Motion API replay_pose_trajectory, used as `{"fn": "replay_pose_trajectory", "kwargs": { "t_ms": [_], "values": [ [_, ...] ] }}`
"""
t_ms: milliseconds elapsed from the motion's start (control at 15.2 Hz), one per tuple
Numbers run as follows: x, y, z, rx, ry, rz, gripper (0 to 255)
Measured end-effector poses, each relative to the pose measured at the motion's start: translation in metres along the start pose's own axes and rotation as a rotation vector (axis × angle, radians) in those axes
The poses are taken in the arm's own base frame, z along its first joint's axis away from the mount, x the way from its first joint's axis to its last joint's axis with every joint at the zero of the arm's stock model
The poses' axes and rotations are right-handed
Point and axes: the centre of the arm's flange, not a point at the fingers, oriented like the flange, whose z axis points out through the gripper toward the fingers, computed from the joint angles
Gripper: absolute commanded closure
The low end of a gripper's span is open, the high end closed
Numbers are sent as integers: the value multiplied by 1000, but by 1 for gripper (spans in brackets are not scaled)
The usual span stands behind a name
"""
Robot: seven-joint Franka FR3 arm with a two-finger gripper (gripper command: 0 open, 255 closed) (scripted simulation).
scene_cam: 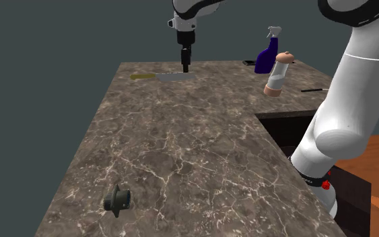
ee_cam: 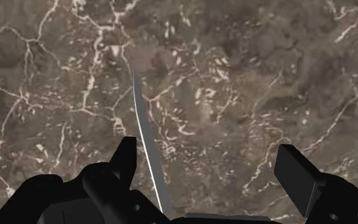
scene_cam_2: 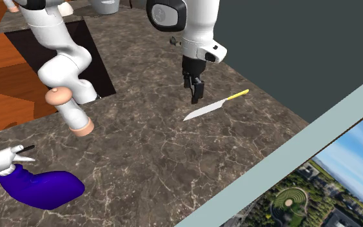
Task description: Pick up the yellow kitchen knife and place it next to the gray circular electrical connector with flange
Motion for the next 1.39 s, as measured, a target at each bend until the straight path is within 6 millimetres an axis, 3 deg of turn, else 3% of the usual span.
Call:
{"fn": "replay_pose_trajectory", "kwargs": {
  "t_ms": [594,1056,1386],
  "values": [
    [108,20,14,6,33,-225,0],
    [117,20,50,7,36,-243,0],
    [117,20,57,7,36,-243,0]
  ]
}}
